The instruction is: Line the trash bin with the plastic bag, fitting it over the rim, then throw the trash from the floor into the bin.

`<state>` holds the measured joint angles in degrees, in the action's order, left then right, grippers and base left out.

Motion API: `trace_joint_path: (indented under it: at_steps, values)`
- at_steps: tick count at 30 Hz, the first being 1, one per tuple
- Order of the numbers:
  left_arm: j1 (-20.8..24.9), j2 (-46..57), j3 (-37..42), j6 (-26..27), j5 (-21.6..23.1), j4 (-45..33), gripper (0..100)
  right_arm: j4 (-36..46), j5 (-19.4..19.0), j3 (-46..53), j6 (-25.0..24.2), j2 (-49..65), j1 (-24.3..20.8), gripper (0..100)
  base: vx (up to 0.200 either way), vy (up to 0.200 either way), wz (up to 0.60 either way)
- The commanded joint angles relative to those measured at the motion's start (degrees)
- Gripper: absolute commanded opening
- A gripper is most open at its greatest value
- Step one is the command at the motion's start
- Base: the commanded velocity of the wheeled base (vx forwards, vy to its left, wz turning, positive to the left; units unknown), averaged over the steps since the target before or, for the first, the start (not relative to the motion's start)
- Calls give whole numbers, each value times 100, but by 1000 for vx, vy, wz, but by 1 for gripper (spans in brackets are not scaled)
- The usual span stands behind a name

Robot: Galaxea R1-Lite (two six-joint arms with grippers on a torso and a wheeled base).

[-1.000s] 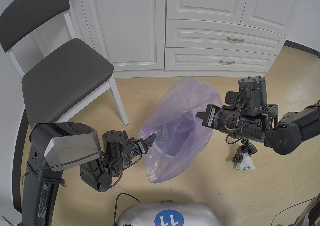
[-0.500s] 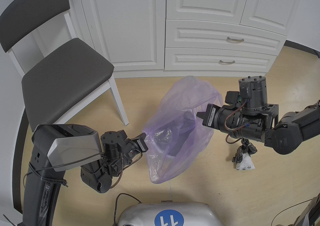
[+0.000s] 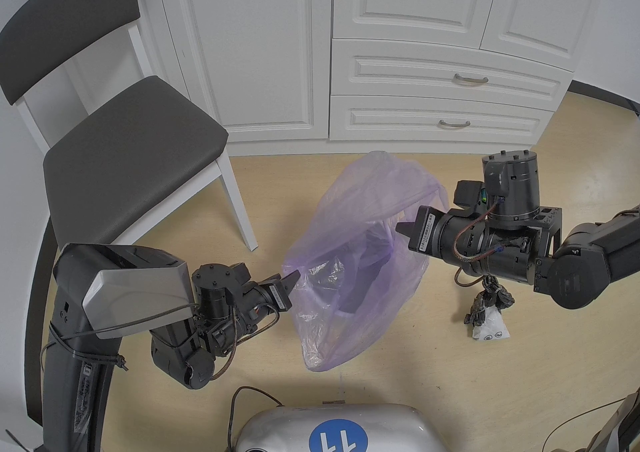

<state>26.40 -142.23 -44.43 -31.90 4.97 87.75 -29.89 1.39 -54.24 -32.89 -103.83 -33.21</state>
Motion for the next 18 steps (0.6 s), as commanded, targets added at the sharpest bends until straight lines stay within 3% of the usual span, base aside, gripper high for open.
trace_joint_path:
  at_steps: [1, 18]
  values:
    - [-83, -95, 119, 17, 215, 5, 100, 10, 2, 18, 2, 47, -19, 0, 0, 0, 0]
    - [-21, -666, -900, 26, 373, -3, 100, -17, 2, 45, -16, 56, -125, 0, 0, 0, 0]
